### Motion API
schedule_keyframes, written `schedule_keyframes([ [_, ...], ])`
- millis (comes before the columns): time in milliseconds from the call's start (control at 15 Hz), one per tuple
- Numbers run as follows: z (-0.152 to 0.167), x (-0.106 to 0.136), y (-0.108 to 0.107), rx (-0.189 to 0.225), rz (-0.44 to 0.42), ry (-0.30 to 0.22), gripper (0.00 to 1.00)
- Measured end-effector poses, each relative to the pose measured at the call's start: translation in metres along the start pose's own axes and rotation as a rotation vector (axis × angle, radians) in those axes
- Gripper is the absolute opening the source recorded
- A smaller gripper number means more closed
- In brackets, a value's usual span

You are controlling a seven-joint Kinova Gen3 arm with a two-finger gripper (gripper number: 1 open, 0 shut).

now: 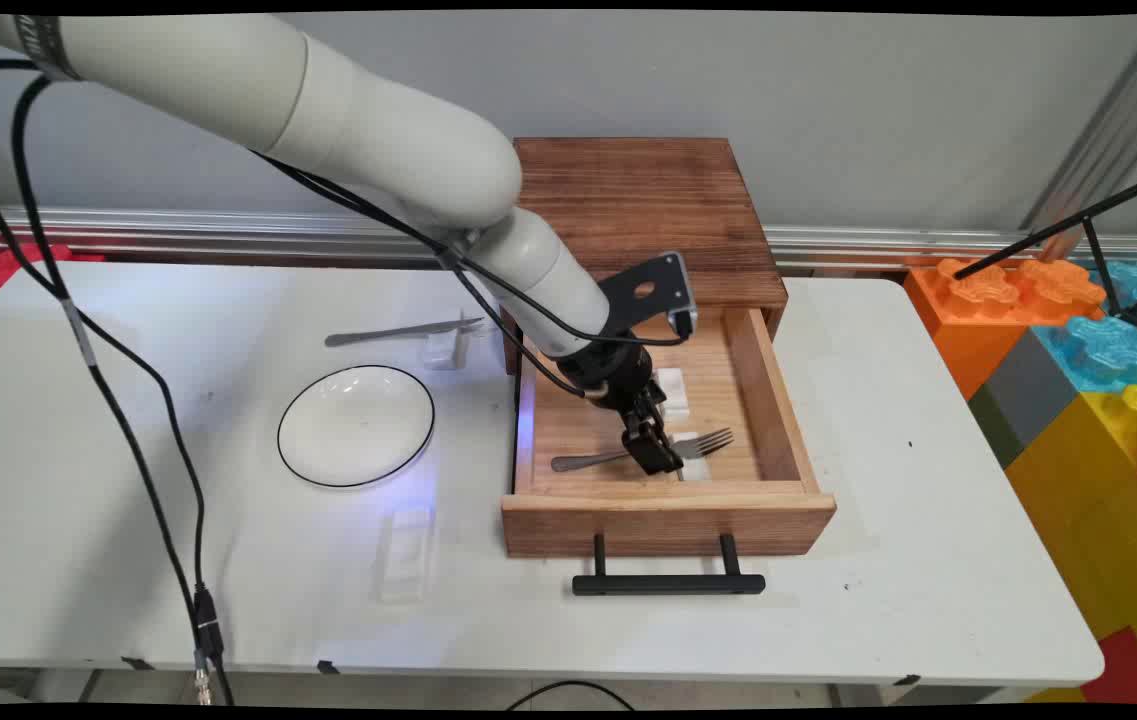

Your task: Pick up the knife from the left of the white plate

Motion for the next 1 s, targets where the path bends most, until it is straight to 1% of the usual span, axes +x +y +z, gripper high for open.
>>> schedule_keyframes([
  [267, -0.025, 0.006, -0.004, 0.007, 0.000, 0.021, 1.00],
  [533, -0.072, 0.008, -0.014, 0.027, 0.028, 0.058, 1.00],
  [733, -0.114, -0.004, -0.030, 0.054, 0.048, 0.070, 1.00],
  [867, -0.143, -0.017, -0.043, 0.075, 0.062, 0.077, 1.00],
  [1000, -0.172, -0.034, -0.056, 0.086, 0.075, 0.080, 1.00],
])
